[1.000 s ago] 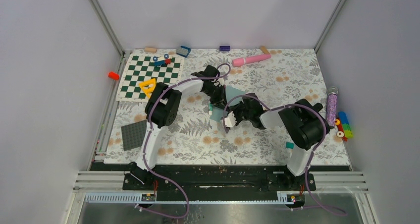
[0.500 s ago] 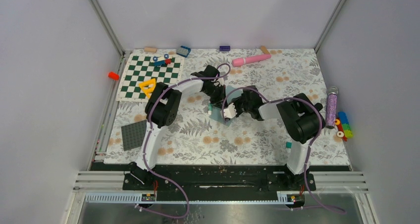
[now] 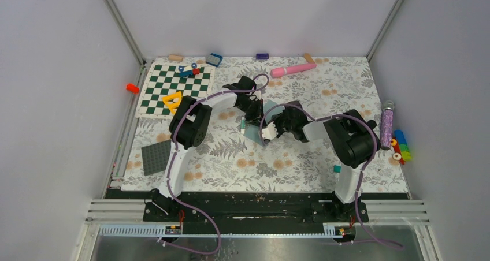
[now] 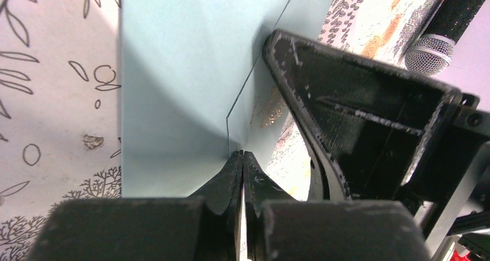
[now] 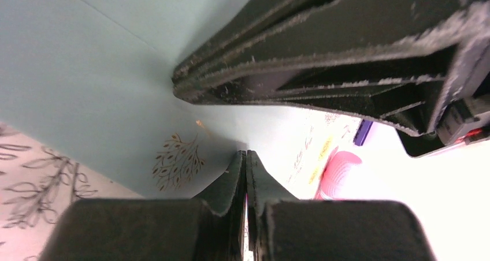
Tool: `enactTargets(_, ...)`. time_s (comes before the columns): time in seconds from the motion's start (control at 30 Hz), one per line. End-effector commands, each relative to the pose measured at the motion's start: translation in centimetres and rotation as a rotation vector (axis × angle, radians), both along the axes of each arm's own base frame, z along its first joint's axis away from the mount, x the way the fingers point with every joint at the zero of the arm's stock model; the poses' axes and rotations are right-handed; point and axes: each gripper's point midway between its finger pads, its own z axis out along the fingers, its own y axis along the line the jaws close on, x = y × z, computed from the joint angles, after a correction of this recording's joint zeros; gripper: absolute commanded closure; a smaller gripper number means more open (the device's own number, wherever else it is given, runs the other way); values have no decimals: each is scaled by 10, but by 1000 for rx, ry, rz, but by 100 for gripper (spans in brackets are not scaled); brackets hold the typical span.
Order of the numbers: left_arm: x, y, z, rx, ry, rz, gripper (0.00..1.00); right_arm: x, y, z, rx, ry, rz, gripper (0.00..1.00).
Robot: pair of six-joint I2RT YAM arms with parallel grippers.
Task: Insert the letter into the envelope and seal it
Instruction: Seal the envelope flap on the envelope.
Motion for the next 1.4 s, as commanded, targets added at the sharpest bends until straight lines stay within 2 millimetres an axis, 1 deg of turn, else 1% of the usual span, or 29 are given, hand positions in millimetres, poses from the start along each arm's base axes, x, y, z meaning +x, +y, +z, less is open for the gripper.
enactTargets(0.0,4,8,-21,53,-19,1,100,-34,10,-9,22,110,15,100)
enactTargets(0.1,4,8,-21,54,-20,2,100,-44,13,-9,29,123,28,100)
enactTargets(0.2,4,8,-21,55,-19,2,100,-48,19,-6,49,137,23,100)
enactTargets(0.37,5,8,-20,54,-23,2,100,-52,23,-6,58,141,20,100)
enactTargets(0.53,5,9,-20,56,-27,2,100,-58,15,-7,15,174,8,100)
enactTargets(0.67,5,8,-18,54,-29,2,100,-66,3,-14,-51,244,-23,100)
enactTargets(0.77,5,8,-17,52,-31,2,100,-55,-2,-13,-84,245,-65,100)
enactTargets(0.9,5,8,-16,50,-32,0,100,-24,-4,-11,-87,144,-106,100)
enactTargets(0.97,5,8,-15,49,-34,0,100,-16,-6,-13,-97,125,-111,100)
enactTargets(1.03,5,9,-14,49,-35,1,100,-11,-7,-13,-96,125,-120,100)
enactTargets(1.17,6,8,-13,47,-38,0,100,-14,-13,-14,-102,130,-114,100)
enactTargets(1.27,6,8,-13,47,-36,1,100,-20,-13,-9,-79,139,-114,100)
enactTargets(1.37,6,8,-14,48,-34,2,100,-32,-16,-5,-85,177,-102,100)
